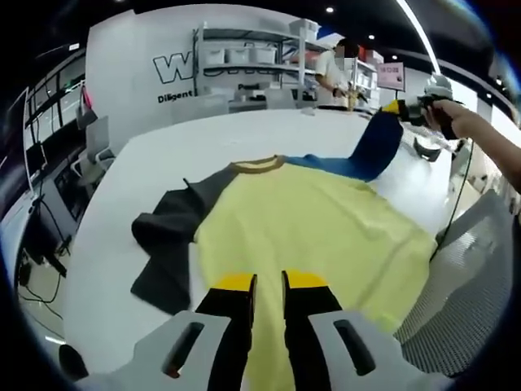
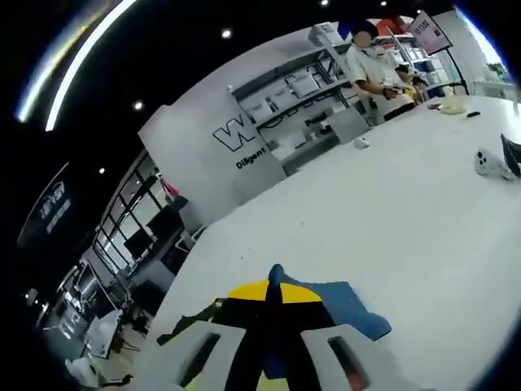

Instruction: Fold the garment on the visible template until the final outline fits inside the template.

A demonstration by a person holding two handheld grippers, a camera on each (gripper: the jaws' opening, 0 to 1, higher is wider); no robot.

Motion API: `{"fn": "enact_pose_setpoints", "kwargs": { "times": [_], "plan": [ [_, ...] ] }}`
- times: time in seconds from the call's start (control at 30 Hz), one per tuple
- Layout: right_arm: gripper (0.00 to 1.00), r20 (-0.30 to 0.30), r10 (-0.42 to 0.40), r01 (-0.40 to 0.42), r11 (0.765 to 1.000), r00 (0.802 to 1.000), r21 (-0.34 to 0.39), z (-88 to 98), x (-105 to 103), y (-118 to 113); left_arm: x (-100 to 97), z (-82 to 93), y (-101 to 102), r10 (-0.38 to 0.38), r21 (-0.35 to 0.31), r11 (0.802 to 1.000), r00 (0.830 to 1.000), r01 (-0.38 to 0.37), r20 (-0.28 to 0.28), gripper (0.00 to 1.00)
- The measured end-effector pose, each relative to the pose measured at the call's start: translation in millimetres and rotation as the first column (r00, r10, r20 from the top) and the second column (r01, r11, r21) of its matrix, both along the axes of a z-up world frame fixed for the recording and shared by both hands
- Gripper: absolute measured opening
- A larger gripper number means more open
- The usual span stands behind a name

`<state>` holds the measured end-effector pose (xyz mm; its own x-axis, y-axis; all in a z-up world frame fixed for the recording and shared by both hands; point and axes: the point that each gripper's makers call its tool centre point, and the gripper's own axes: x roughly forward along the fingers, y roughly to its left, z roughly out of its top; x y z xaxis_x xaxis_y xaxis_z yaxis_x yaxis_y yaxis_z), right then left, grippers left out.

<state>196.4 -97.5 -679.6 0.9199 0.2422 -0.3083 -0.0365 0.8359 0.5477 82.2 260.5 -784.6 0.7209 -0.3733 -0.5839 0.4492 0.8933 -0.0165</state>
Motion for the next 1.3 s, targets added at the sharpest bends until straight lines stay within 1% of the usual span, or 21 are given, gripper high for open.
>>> {"fn": "enact_pose_setpoints", "kwargs": {
  "times": [0.07,0.2,0.23,0.5,0.57,0.67,0.9,1.0,1.1,1.17,1.2,1.3],
  "plan": [
    [0.0,-0.006,0.032,-0.032,0.999,0.999,-0.006,-0.3,-1,11,0.2,1.3,1,0.002,0.001,1.0,1.0,-0.002,0.004,0.12],
    [0.0,-0.006,0.058,-0.058,0.997,0.998,0.042,0.8,-1,25,-0.2,2.9,1,0.002,-0.004,1.0,1.0,-0.002,0.007,0.11],
    [0.0,-0.011,0.068,-0.067,0.996,0.998,0.058,1.6,-1,33,-0.1,3.2,1,0.002,-0.006,1.0,1.0,-0.002,0.009,0.11],
    [0.0,0.004,0.115,-0.115,0.987,0.993,0.112,6.5,2,70,0.3,0.2,2,0.008,-0.02,1.0,1.0,-0.008,0.003,0.11],
    [0.0,0.009,0.138,-0.139,0.984,0.99,0.115,9.1,3,78,0.9,3.1,0,0.005,-0.038,0.999,1.0,-0.005,0.013,0.1],
    [0.0,0.019,0.162,-0.164,0.98,0.987,0.11,12.8,7,90,0.7,2.6,0,0.0,-0.027,1.0,1.0,0.001,0.013,0.1],
    [0.0,0.041,0.216,-0.22,0.968,0.975,0.121,22.1,15,117,0.1,3.0,-3,-0.01,-0.038,0.999,1.0,0.011,0.014,0.11],
    [0.0,0.047,0.238,-0.242,0.962,0.97,0.127,24.6,18,128,-1.7,3.4,-5,-0.021,-0.029,0.999,1.0,0.021,0.016,0.11],
    [0.0,0.051,0.266,-0.27,0.953,0.963,0.135,26.1,20,144,-3.5,4.4,-7,-0.027,-0.042,0.999,1.0,0.027,0.014,0.11],
    [0.0,0.05,0.27,-0.275,0.951,0.961,0.144,26.8,22,150,-3.3,4.6,-6,-0.026,-0.042,0.999,1.0,0.026,0.014,0.11],
    [0.0,0.057,0.279,-0.284,0.946,0.959,0.154,29.1,24,157,-2.8,4.5,-5,-0.024,-0.043,0.999,1.0,0.025,0.014,0.11],
    [0.0,0.047,0.275,-0.279,0.947,0.96,0.158,29.4,27,169,-1.6,5.8,-3,-0.018,-0.044,0.999,1.0,0.018,0.017,0.11]
  ]
}}
